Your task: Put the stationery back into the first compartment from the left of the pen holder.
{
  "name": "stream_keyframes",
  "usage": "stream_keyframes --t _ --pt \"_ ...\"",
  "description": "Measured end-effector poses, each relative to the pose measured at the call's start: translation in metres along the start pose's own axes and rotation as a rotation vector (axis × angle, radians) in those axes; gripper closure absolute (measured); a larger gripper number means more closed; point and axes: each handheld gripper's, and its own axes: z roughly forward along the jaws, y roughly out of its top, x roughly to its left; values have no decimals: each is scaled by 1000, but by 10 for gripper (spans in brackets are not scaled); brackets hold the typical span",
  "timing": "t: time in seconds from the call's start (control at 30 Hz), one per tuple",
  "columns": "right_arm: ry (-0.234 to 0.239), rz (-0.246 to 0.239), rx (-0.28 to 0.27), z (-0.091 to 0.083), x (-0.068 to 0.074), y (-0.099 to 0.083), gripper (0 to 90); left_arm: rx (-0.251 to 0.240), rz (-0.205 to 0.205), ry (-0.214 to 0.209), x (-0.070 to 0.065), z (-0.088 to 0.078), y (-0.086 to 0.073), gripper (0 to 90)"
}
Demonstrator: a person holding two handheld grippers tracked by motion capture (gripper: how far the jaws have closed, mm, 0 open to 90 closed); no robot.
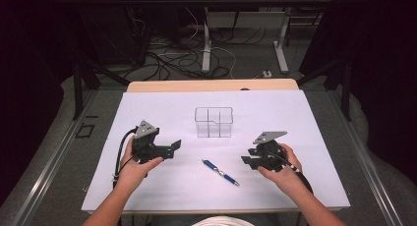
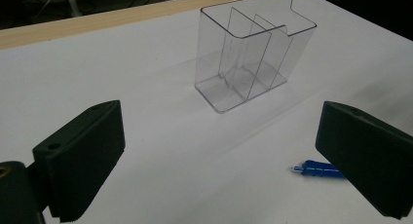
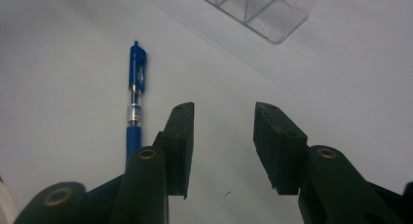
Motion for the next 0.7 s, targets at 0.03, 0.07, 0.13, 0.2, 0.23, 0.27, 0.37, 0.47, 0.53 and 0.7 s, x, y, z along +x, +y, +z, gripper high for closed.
stream_keyframes --t 0.03,0.07,0.13,0.2,0.23,0.27,0.37,0.47,0.53,0.7 --pt "6 -1 9 0 2 0 602 2 4 2 0 0 0 42" --pt "4 0 12 1 4 1 605 5 7 3 0 0 0 43" --pt "15 -10 43 3 9 1 619 10 8 2 0 1 -1 48" --pt "20 -13 39 5 11 1 625 8 8 4 0 1 -2 50" --pt "27 -11 43 6 13 1 625 10 8 3 0 1 -2 50" --pt "30 -13 57 7 14 1 625 10 8 4 1 2 -2 50" --pt "41 -15 61 10 17 1 633 11 10 5 1 1 -2 51" --pt "46 -18 62 13 20 1 634 11 10 7 1 1 -2 55" --pt "51 -16 68 15 22 1 634 9 8 9 1 1 -2 55" --pt "61 -32 96 22 31 4 611 2 4 13 2 -1 -1 55"
